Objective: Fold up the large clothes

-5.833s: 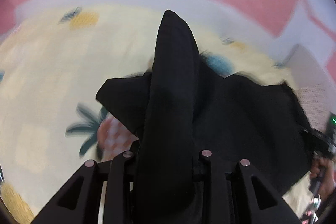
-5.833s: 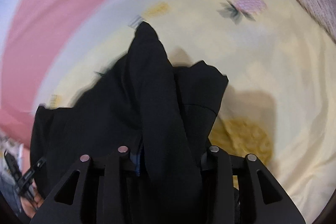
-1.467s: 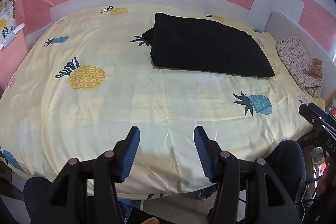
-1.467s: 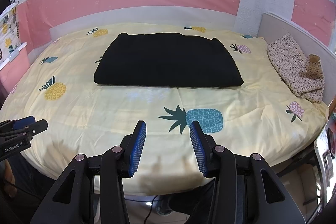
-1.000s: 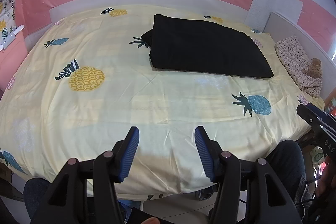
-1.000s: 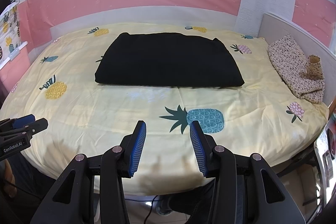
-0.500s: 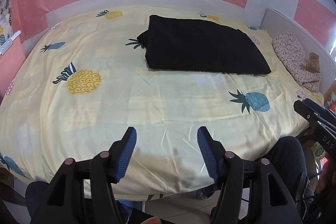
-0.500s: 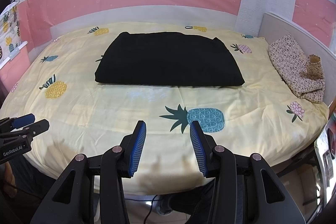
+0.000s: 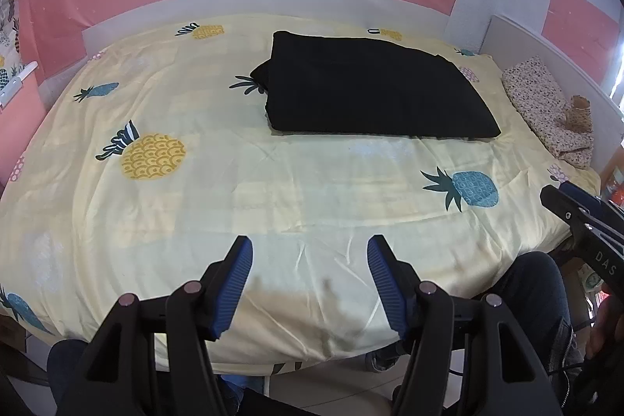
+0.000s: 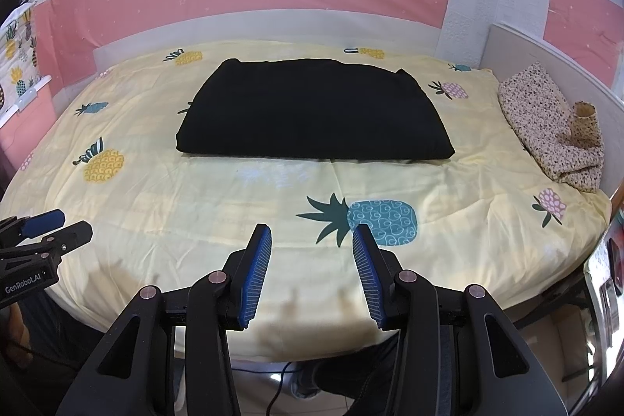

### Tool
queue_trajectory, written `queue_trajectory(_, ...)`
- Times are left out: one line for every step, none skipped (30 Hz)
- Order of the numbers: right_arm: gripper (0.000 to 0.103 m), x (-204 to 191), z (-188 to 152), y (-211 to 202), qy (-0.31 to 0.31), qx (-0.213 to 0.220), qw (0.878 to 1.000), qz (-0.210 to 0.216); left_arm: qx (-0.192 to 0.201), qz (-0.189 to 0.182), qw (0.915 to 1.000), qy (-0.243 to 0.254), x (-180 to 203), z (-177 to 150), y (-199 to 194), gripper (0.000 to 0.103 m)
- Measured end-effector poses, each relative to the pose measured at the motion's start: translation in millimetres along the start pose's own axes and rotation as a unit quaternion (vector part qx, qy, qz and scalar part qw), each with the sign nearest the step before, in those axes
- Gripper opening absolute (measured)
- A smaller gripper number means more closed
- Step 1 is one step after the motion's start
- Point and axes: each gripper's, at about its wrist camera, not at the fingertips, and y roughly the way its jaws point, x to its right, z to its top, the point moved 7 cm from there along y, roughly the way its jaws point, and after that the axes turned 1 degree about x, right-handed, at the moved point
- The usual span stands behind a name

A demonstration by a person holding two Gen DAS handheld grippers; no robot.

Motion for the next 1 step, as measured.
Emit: queue_trajectory(0.044,-0.1,-0.1,0.0,0.0,0.0,1.0,0.0,-0.003,-0.001,1.0,0.0,0.2,-0.4,0.3,0.064)
